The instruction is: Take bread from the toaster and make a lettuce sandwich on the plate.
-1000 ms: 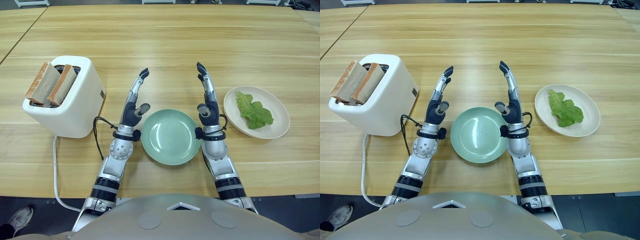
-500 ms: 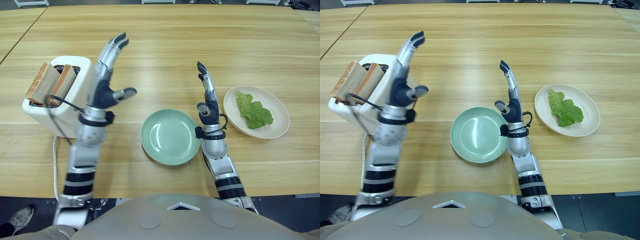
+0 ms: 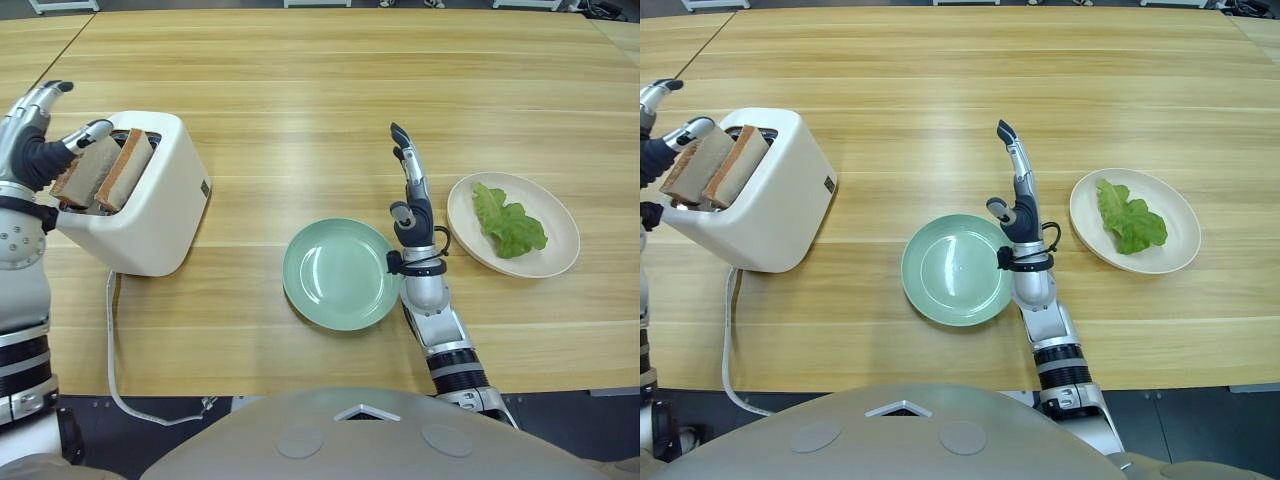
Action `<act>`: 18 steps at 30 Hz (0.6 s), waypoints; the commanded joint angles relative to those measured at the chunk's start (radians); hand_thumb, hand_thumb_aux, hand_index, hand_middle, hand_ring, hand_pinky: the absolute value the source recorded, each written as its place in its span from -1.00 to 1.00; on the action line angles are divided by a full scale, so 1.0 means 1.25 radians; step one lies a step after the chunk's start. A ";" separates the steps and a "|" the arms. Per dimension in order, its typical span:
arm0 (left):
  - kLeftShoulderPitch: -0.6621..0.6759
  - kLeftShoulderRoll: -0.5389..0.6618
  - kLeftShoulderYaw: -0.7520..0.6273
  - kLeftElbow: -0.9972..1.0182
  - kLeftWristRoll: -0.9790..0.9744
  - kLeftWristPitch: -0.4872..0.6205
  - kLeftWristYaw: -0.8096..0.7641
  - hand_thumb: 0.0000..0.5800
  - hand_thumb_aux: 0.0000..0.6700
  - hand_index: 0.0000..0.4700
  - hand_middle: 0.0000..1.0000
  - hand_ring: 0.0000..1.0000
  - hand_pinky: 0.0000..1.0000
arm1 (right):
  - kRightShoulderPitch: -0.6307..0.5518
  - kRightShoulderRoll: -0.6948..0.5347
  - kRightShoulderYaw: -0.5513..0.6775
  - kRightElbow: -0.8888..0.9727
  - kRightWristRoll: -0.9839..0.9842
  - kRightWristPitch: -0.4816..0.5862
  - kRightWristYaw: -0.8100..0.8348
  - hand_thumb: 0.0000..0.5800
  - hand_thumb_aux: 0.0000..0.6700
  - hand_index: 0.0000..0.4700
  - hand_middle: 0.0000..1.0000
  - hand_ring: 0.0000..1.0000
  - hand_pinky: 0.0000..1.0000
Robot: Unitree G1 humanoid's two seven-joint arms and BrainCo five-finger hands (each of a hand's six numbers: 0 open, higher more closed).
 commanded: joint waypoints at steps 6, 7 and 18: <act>0.044 0.063 -0.067 0.053 0.053 0.084 -0.049 -0.80 -0.90 -0.90 -1.00 -1.00 -1.00 | -0.002 -0.001 0.005 0.011 -0.006 -0.006 -0.005 -1.00 -1.00 -1.00 -1.00 -1.00 -1.00; 0.047 0.066 -0.074 0.052 0.052 0.088 -0.054 -0.74 -0.87 -0.87 -1.00 -1.00 -1.00 | -0.001 0.000 0.005 0.011 -0.006 -0.006 -0.004 -1.00 -1.00 -1.00 -1.00 -1.00 -1.00; 0.054 0.085 -0.069 0.050 0.021 0.095 -0.057 1.00 1.00 1.00 -1.00 -1.00 -1.00 | -0.002 -0.002 0.005 0.012 -0.007 -0.005 -0.005 -1.00 -1.00 -1.00 -1.00 -1.00 -1.00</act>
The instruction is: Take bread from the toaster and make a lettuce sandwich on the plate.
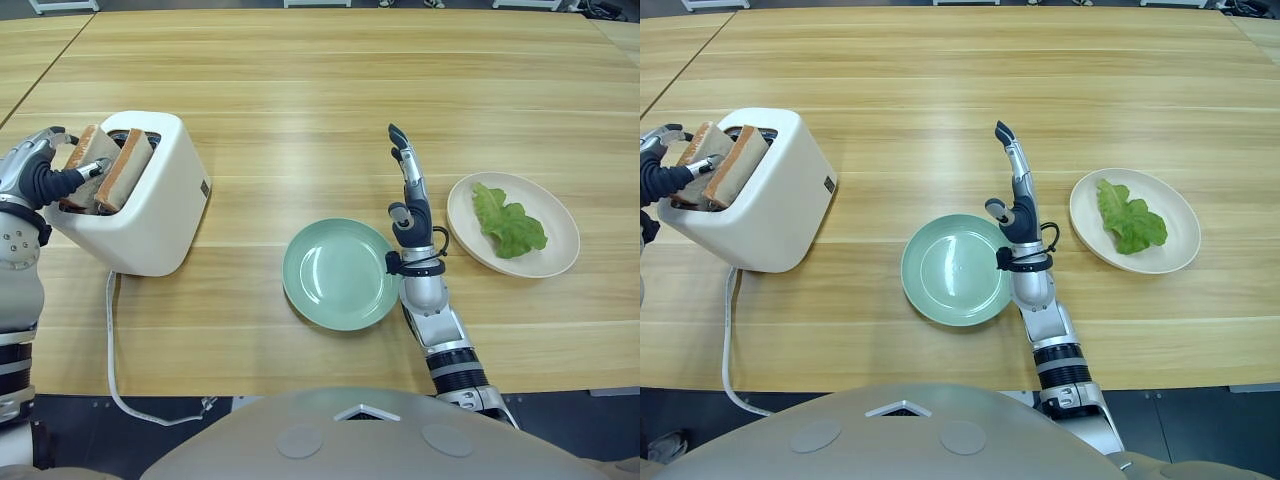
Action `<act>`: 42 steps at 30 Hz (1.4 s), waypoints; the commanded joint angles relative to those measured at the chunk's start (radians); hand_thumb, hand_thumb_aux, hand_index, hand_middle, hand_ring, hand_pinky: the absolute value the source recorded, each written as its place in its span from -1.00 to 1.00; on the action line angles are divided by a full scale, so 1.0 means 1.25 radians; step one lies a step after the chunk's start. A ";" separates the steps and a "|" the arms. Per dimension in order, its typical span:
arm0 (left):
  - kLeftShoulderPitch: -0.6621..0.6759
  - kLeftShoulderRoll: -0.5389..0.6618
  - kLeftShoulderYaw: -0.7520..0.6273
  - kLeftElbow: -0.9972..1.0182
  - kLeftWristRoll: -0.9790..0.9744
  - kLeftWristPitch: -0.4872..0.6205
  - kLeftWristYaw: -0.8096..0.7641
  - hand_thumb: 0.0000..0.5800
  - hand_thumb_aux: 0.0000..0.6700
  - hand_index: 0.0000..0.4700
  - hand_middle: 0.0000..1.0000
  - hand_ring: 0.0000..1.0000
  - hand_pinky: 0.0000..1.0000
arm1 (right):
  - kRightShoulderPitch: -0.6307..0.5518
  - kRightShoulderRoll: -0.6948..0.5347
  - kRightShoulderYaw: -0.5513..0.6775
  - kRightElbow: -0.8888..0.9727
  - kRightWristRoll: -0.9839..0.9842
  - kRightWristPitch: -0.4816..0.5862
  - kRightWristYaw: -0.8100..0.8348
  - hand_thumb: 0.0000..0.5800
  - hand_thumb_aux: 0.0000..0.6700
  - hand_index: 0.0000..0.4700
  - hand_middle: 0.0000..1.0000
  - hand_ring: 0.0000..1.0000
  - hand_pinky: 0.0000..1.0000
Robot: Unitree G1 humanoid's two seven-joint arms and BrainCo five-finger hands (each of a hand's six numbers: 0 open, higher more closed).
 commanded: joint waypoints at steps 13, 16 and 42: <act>-0.199 0.013 0.053 -0.119 -0.072 -0.077 0.109 1.00 1.00 1.00 -1.00 -1.00 -1.00 | -0.003 0.004 0.006 0.008 -0.013 0.002 -0.016 -1.00 -1.00 -1.00 -1.00 -1.00 -1.00; -0.275 0.003 0.062 -0.158 -0.132 -0.102 0.110 1.00 1.00 1.00 -1.00 -1.00 -1.00 | -0.006 0.003 0.003 0.008 -0.019 0.002 -0.023 -1.00 -1.00 -1.00 -1.00 -1.00 -1.00; -0.298 -0.389 -0.446 -0.015 -0.721 0.340 -0.260 1.00 1.00 1.00 -1.00 -1.00 -1.00 | -0.263 -0.647 0.072 0.465 -0.462 0.416 0.151 -1.00 -1.00 -1.00 -1.00 -1.00 -1.00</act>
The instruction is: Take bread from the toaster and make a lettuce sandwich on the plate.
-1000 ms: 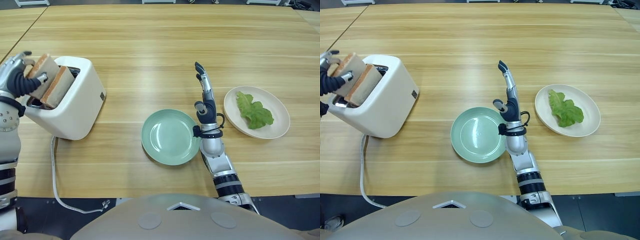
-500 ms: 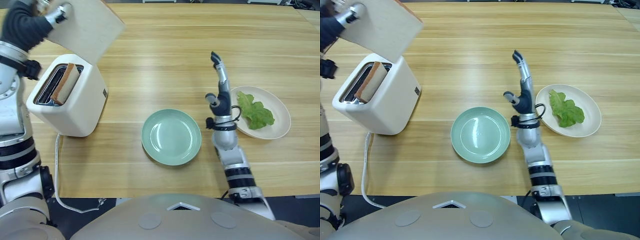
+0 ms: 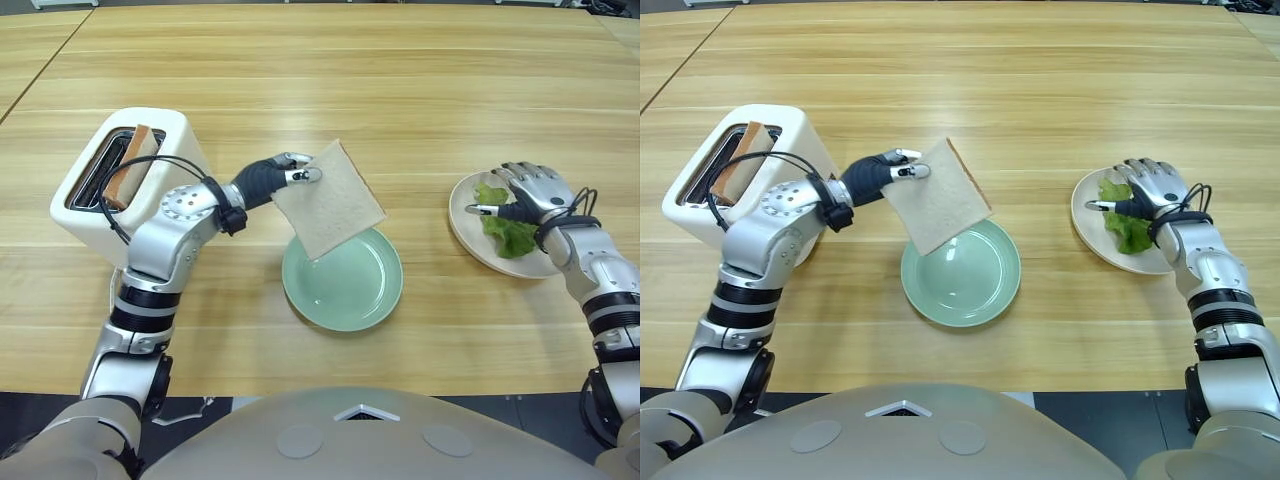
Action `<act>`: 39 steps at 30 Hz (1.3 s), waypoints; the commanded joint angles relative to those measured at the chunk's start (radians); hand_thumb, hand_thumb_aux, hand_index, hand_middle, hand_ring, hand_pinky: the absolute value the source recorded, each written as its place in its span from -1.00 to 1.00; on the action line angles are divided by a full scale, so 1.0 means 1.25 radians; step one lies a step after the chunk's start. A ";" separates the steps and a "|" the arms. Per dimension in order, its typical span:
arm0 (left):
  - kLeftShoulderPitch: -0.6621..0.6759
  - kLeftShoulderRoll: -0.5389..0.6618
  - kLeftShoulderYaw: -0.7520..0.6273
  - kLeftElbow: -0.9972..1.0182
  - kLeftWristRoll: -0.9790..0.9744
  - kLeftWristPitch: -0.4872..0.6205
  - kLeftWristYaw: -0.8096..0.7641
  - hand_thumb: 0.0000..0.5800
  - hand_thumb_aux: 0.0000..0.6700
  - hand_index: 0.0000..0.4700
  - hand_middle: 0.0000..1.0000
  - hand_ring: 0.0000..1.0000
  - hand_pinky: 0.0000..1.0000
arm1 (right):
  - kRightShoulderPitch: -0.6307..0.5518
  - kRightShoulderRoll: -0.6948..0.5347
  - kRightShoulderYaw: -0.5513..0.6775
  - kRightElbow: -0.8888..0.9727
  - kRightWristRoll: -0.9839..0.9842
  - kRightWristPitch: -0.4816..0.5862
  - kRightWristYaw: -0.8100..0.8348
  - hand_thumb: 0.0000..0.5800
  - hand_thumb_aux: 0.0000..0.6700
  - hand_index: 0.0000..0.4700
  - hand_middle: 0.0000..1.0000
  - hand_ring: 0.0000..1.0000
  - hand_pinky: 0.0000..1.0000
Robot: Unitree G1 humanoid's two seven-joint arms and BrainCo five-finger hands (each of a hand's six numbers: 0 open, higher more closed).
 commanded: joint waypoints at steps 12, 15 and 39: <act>-0.062 0.010 -0.218 0.186 0.168 -0.086 -0.145 0.43 -0.07 -0.07 -1.00 -1.00 -1.00 | -0.067 -0.009 0.110 0.098 0.022 0.024 -0.011 1.00 1.00 1.00 -1.00 -1.00 -1.00; -0.061 0.011 -0.206 0.192 0.188 -0.110 -0.142 -1.00 -1.00 -1.00 -1.00 -1.00 -1.00 | -0.056 -0.013 0.110 0.055 0.037 0.022 -0.018 1.00 1.00 1.00 -1.00 -1.00 -1.00; -0.099 0.067 0.105 -0.048 0.228 -0.216 0.041 -1.00 -1.00 -1.00 -1.00 -1.00 -1.00 | 0.125 0.160 0.181 -0.618 0.264 -0.142 0.282 1.00 1.00 1.00 -1.00 -1.00 -1.00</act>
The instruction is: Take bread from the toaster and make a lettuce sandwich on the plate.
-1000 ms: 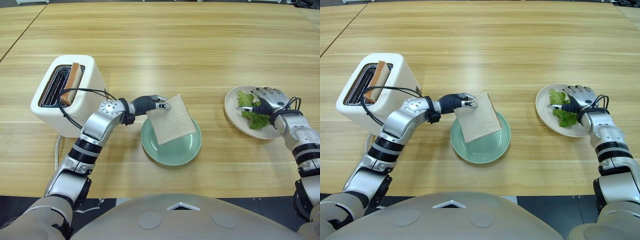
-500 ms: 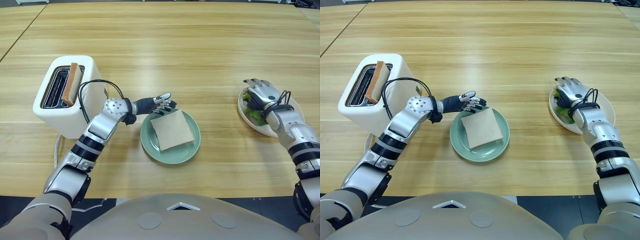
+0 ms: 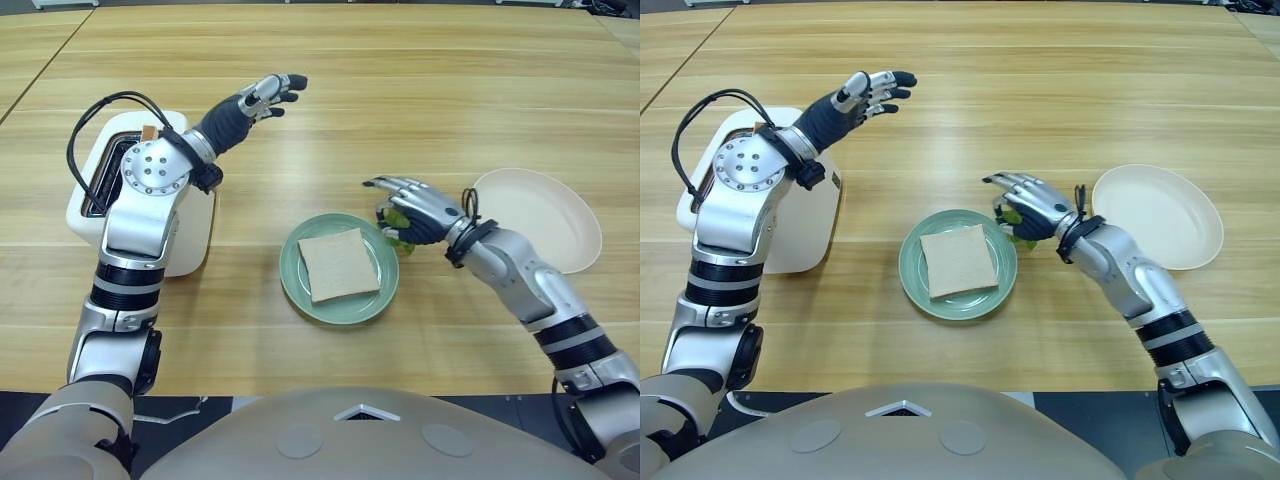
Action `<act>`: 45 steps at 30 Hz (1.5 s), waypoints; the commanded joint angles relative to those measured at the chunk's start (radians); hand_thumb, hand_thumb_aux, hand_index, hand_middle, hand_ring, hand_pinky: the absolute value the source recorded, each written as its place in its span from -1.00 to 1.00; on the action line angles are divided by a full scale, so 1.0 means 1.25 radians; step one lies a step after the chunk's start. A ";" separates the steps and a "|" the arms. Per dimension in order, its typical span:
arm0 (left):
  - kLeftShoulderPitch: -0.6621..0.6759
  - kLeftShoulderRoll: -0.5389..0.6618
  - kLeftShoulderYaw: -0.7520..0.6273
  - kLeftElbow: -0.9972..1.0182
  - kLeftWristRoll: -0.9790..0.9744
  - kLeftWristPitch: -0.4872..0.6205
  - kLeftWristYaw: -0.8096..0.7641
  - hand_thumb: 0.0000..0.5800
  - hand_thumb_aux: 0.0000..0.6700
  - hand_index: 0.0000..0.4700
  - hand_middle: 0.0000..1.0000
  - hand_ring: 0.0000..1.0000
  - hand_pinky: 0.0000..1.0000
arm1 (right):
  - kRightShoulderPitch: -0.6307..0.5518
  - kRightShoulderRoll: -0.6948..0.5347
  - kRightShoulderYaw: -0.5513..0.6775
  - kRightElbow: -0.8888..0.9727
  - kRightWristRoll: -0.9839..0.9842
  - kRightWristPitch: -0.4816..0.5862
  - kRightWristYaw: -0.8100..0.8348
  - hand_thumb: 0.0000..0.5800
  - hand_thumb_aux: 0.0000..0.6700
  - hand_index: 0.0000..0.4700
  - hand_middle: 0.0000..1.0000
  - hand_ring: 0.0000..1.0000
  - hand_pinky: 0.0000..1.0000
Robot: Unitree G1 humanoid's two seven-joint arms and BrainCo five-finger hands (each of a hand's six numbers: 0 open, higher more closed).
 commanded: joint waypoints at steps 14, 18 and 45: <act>0.007 -0.014 0.006 -0.002 -0.004 0.000 0.014 -1.00 -1.00 -1.00 -1.00 -1.00 -1.00 | 0.019 0.112 0.061 -0.098 0.007 -0.051 0.087 1.00 1.00 1.00 -1.00 -1.00 -1.00; 0.009 -0.017 0.003 0.001 -0.004 -0.004 0.015 -1.00 -1.00 -1.00 -1.00 -1.00 -1.00 | 0.017 0.134 0.072 -0.100 0.004 -0.056 0.093 1.00 1.00 1.00 -1.00 -1.00 -1.00; 0.236 0.395 0.143 -0.134 0.549 -0.050 0.084 -1.00 -1.00 -1.00 -1.00 -1.00 -1.00 | -0.034 0.297 -0.223 -0.118 0.191 -0.029 -0.158 -1.00 -1.00 -1.00 -1.00 -1.00 -1.00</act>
